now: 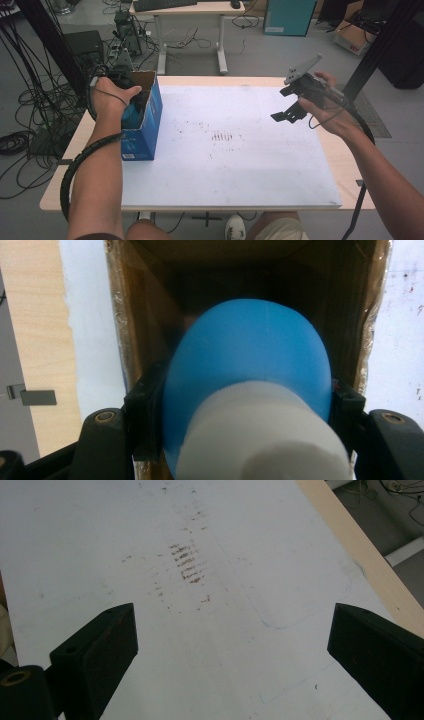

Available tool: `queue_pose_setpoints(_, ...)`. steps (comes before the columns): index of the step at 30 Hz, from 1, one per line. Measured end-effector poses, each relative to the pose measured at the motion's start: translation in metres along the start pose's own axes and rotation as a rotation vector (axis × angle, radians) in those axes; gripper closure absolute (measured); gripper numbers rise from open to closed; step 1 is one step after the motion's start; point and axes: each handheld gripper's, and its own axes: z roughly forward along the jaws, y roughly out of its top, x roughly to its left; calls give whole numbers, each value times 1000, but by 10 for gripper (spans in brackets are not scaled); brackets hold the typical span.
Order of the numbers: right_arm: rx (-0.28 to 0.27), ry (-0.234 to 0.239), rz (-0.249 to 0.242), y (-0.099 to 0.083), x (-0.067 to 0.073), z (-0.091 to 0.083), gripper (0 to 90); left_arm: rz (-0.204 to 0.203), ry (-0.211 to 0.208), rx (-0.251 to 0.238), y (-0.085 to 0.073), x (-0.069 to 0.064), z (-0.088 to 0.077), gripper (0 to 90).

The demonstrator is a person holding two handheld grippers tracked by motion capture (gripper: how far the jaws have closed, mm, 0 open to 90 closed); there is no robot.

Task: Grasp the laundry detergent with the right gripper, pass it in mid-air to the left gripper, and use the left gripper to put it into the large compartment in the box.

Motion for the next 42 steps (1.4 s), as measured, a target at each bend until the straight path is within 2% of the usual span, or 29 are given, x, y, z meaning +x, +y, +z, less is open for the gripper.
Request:
queue_pose_setpoints(11,2,-6,15,-4,-1,1,59,10,0,9,2,0,9,361)
queue_pose_setpoints(13,7,-3,1,-5,-3,1,59,14,2,13,2,0,11,361)
queue_pose_setpoints(14,3,-6,15,-5,-2,1,59,14,4,10,2,0,13,361)
queue_pose_setpoints(17,3,-6,15,-5,-2,2,58,21,4,15,2,0,17,361)
queue_pose_setpoints(18,4,-3,5,-6,-3,2,58,24,6,14,2,0,17,361)
queue_pose_setpoints(19,4,-7,17,-5,-2,2,59,21,6,11,2,0,17,361)
queue_pose_setpoints(21,11,-6,13,-6,-3,1,59,28,5,20,3,0,17,361)
queue_pose_setpoints(42,7,-15,15,-5,-2,0,58,24,5,-5,5,1,20,360)
